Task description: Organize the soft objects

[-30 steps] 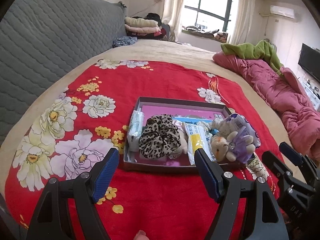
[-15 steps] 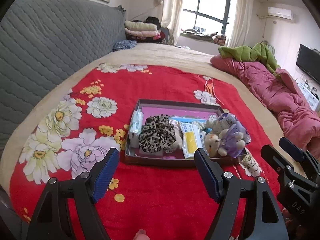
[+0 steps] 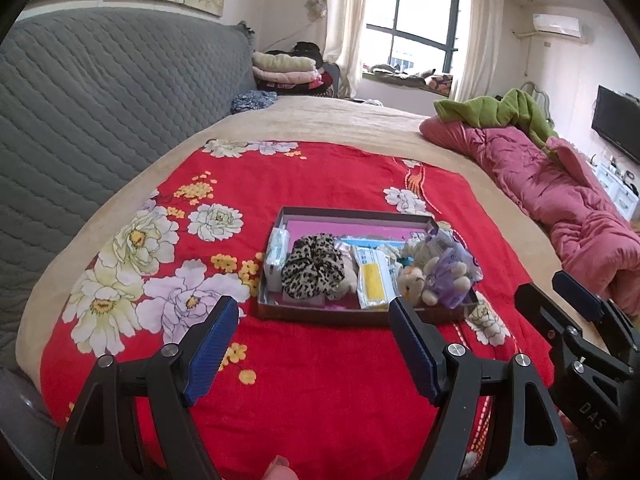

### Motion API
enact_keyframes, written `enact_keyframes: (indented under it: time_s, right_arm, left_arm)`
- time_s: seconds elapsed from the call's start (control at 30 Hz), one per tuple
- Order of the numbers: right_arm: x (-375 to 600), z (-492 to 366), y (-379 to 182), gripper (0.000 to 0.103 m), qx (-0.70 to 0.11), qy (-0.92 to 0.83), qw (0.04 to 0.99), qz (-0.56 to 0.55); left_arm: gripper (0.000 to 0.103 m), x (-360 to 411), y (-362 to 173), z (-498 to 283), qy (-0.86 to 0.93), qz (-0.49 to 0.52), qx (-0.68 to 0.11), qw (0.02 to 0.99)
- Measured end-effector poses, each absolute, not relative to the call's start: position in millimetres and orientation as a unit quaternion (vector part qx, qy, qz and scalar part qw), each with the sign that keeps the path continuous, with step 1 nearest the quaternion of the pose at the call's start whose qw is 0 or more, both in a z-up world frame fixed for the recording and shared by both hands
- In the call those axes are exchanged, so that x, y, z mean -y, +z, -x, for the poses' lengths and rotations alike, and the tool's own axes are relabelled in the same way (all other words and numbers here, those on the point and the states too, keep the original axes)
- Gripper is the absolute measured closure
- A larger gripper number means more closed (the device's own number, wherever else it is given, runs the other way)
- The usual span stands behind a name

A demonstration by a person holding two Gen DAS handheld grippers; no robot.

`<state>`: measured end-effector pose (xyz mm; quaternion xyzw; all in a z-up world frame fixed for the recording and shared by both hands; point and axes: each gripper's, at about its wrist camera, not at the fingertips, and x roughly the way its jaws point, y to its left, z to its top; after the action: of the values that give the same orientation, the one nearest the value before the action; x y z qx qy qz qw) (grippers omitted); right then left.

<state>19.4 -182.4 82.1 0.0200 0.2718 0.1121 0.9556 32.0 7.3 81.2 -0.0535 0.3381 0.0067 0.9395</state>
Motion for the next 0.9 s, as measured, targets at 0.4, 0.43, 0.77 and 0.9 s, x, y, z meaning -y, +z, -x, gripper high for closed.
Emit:
enact_keyframes:
  time_s: [0.4,0.43,0.77,0.9]
  right_arm:
    - [177.4,-5.6,56.0,0.026,-0.296,0.108,0.949,-0.009]
    - [175.7,-4.0,54.5,0.026,-0.294,0.106,0.95,-0.002]
    - [173.4,-7.3,18.8,0.026,-0.32,0.088,0.943,0.002]
    - [174.5,-11.0,0.7,0.026,-0.33,0.081,0.94,0.016]
  left_arm:
    - [0.024,-5.0,62.0,-15.1,0.021,0.055,-0.357,0.932]
    - [0.024,-3.8,58.3,-16.4,0.019,0.054,-0.362,0.93]
    - [0.024,-2.3,20.6,-24.3,0.026,0.047,-0.397,0.916]
    - [0.024,-3.1,6.0,-25.3,0.032,0.037,-0.404,0.913]
